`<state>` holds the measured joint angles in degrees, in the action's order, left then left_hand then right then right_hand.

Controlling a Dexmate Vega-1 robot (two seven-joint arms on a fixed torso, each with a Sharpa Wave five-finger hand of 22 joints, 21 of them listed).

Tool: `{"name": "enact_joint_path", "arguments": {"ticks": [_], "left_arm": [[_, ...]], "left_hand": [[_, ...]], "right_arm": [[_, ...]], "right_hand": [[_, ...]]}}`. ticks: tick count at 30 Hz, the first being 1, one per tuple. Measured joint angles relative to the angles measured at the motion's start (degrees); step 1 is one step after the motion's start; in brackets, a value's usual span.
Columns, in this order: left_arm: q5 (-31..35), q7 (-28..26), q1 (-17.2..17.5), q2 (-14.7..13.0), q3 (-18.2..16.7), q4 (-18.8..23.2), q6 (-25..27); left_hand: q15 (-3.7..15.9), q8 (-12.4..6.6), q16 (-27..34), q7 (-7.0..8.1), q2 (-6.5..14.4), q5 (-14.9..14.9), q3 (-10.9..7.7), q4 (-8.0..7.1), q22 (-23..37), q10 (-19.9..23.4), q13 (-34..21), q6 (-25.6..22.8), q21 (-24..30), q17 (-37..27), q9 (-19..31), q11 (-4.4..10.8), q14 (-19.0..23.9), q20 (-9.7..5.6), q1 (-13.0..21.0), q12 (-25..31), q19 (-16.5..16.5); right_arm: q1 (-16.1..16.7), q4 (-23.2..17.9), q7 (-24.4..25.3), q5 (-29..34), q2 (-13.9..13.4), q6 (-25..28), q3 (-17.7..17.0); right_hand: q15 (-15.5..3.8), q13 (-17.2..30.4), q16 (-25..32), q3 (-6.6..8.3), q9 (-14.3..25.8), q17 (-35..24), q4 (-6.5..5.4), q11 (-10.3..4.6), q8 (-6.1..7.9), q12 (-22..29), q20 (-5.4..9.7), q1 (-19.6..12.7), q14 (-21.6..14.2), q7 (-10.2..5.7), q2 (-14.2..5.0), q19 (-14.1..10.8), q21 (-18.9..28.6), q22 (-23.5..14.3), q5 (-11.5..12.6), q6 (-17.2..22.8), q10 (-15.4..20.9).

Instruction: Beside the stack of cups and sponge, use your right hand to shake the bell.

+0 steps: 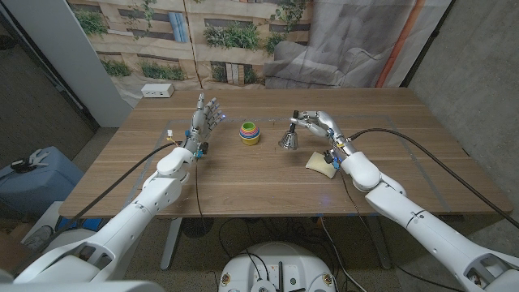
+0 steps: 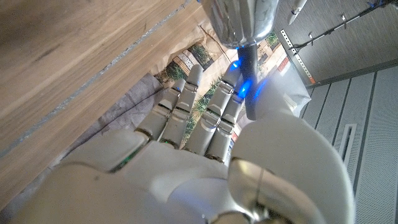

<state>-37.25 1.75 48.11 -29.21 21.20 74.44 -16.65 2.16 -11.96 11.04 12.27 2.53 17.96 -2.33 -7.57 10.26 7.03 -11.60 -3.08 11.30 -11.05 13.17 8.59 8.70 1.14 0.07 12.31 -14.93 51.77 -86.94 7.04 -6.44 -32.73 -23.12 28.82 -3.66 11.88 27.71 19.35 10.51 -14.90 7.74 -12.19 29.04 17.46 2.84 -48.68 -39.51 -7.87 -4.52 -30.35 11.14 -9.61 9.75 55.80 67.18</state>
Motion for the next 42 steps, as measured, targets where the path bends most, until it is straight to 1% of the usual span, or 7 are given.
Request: {"name": "enact_joint_path", "arguments": {"ticks": [15,22,25,29,32,34,42], "left_arm": [[0.0,0.0,0.0,0.0,0.0,0.0,0.0],[0.0,0.0,0.0,0.0,0.0,0.0,0.0],[0.0,0.0,0.0,0.0,0.0,0.0,0.0],[0.0,0.0,0.0,0.0,0.0,0.0,0.0],[0.0,0.0,0.0,0.0,0.0,0.0,0.0],[0.0,0.0,0.0,0.0,0.0,0.0,0.0],[0.0,0.0,0.0,0.0,0.0,0.0,0.0]], "left_hand": [[0.00,0.00,0.0,0.00,0.0,0.0,0.00,0.00,0.0,0.0,0.0,0.0,0.0,0.0,0.0,0.00,0.0,0.00,0.0,0.0,0.0],[0.00,0.00,0.0,0.00,0.0,0.0,0.00,0.00,0.0,0.0,0.0,0.0,0.0,0.0,0.0,0.00,0.0,0.00,0.0,0.0,0.0],[0.00,0.00,0.0,0.00,0.0,0.0,0.00,0.00,0.0,0.0,0.0,0.0,0.0,0.0,0.0,0.00,0.0,0.00,0.0,0.0,0.0],[0.00,0.00,0.0,0.00,0.0,0.0,0.00,0.00,0.0,0.0,0.0,0.0,0.0,0.0,0.0,0.00,0.0,0.00,0.0,0.0,0.0],[0.00,0.00,0.0,0.00,0.0,0.0,0.00,0.00,0.0,0.0,0.0,0.0,0.0,0.0,0.0,0.00,0.0,0.00,0.0,0.0,0.0],[0.00,0.00,0.0,0.00,0.0,0.0,0.00,0.00,0.0,0.0,0.0,0.0,0.0,0.0,0.0,0.00,0.0,0.00,0.0,0.0,0.0],[0.00,0.00,0.0,0.00,0.0,0.0,0.00,0.00,0.0,0.0,0.0,0.0,0.0,0.0,0.0,0.00,0.0,0.00,0.0,0.0,0.0]], "right_arm": [[0.4,-3.5,-3.9,-8.3,-1.2,6.6,-0.1],[0.8,-4.2,-4.1,-9.5,-1.6,7.4,-0.1],[0.9,-4.2,-3.2,-8.3,-1.6,6.6,0.0],[0.9,-3.9,-2.0,-6.0,-1.5,5.1,0.4],[0.9,-3.6,-0.5,-4.0,-1.4,3.9,0.6],[0.9,-3.6,0.0,-3.2,-1.4,3.4,0.7],[0.9,-2.6,4.4,4.3,-1.0,-0.1,1.2]], "right_hand": [[-0.03,0.0,0.0,-0.17,0.0,0.0,0.17,0.11,0.00,0.0,0.12,0.3,0.0,0.00,-0.32,-0.5,0.0,0.0,0.0,0.0,0.3],[-0.03,0.0,0.0,-0.41,0.0,0.0,0.41,0.32,-0.23,-0.4,0.12,0.3,0.0,0.10,-0.32,-0.5,0.0,0.0,0.0,0.1,0.5],[-0.03,0.0,0.0,-0.40,0.0,0.0,0.42,0.32,-0.31,-0.4,0.12,0.3,0.0,0.11,-0.31,-0.5,0.0,0.0,0.0,0.1,0.5],[-0.03,0.0,0.0,-0.55,0.0,0.0,0.89,0.32,-0.66,-0.5,0.12,0.3,0.0,0.09,-0.30,-0.5,0.0,0.0,0.0,0.1,0.5],[-0.03,0.2,0.0,-0.35,0.0,-0.2,1.09,0.30,-0.87,-0.7,0.12,0.3,0.0,-0.37,-0.29,-0.5,0.0,0.0,0.0,-0.4,0.5],[-0.03,0.3,0.0,-0.55,0.0,-0.2,1.37,0.10,-0.87,-0.7,0.12,-0.3,0.0,-0.42,0.30,-0.5,0.0,0.0,0.0,-0.4,0.3],[-0.03,0.5,0.0,-0.55,0.1,-0.3,1.85,0.01,-1.10,-1.2,0.11,-1.0,0.0,-1.05,0.89,-0.5,0.0,0.0,0.0,-0.6,0.1]]}}
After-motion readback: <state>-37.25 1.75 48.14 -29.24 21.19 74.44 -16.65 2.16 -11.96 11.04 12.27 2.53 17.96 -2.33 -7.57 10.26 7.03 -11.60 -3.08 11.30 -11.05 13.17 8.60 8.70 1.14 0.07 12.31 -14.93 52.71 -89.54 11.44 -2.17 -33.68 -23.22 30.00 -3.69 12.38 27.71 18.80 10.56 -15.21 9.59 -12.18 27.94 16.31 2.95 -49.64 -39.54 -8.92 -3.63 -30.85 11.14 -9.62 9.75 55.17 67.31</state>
